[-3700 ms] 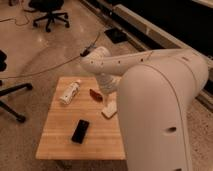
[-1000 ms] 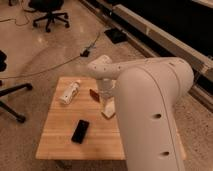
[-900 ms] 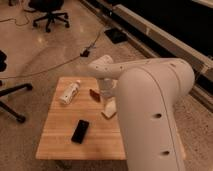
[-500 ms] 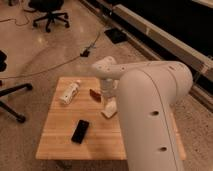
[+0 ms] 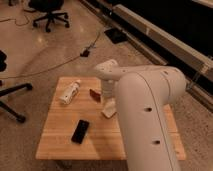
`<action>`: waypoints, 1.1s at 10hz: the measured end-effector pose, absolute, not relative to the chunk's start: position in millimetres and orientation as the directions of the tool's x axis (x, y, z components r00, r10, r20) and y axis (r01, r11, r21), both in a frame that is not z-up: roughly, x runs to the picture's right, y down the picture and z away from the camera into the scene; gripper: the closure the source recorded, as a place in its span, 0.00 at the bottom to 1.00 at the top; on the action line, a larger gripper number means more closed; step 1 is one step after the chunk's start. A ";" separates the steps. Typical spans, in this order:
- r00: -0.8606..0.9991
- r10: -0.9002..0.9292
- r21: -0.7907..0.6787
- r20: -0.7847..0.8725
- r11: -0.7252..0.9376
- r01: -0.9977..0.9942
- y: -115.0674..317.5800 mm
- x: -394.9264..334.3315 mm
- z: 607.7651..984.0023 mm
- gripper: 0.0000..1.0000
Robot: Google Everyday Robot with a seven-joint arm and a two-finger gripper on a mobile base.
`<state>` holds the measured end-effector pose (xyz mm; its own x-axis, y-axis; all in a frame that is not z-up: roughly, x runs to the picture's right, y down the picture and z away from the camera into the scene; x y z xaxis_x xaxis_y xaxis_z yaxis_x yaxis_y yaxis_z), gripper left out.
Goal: Place the white sponge in the ceramic cup
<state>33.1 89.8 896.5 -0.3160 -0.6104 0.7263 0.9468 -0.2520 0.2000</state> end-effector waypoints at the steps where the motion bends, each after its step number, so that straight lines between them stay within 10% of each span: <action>1: -0.314 -0.614 0.210 0.724 -0.237 0.948 87.7 32.8 903.8 0.30; 7: -0.287 -0.616 0.213 0.733 -0.192 0.958 89.2 39.0 933.3 0.34; 11: -0.280 -0.597 0.210 0.751 -0.186 0.960 95.5 46.2 932.8 0.72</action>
<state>46.2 95.5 932.8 -0.2804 -0.5973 0.7514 0.9598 -0.1858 0.2104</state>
